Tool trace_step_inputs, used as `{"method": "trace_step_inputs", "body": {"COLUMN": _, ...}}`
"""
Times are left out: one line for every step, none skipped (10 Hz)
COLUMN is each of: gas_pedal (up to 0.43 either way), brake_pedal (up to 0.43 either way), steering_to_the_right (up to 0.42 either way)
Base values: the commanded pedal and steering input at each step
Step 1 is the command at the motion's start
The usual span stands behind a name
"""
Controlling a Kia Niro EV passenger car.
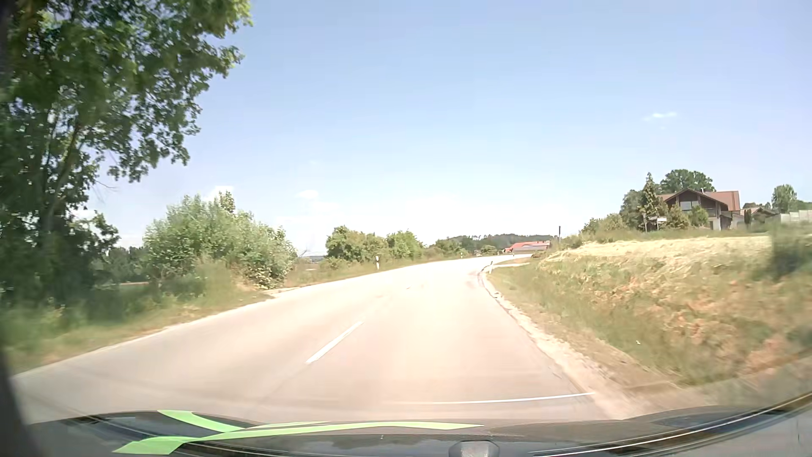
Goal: Follow the waypoints while adhering to traffic rules and regulations
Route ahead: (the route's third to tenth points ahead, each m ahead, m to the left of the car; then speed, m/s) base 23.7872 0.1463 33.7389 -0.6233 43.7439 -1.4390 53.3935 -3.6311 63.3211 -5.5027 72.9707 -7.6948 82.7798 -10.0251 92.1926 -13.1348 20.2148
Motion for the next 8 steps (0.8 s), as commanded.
{"method": "trace_step_inputs", "body": {"gas_pedal": 0.130, "brake_pedal": 0.000, "steering_to_the_right": 0.011}}
{"method": "trace_step_inputs", "body": {"gas_pedal": 0.130, "brake_pedal": 0.000, "steering_to_the_right": 0.012}}
{"method": "trace_step_inputs", "body": {"gas_pedal": 0.130, "brake_pedal": 0.000, "steering_to_the_right": 0.013}}
{"method": "trace_step_inputs", "body": {"gas_pedal": 0.130, "brake_pedal": 0.000, "steering_to_the_right": 0.013}}
{"method": "trace_step_inputs", "body": {"gas_pedal": 0.130, "brake_pedal": 0.000, "steering_to_the_right": 0.013}}
{"method": "trace_step_inputs", "body": {"gas_pedal": 0.130, "brake_pedal": 0.000, "steering_to_the_right": 0.012}}
{"method": "trace_step_inputs", "body": {"gas_pedal": 0.130, "brake_pedal": 0.000, "steering_to_the_right": 0.012}}
{"method": "trace_step_inputs", "body": {"gas_pedal": 0.130, "brake_pedal": 0.000, "steering_to_the_right": 0.013}}
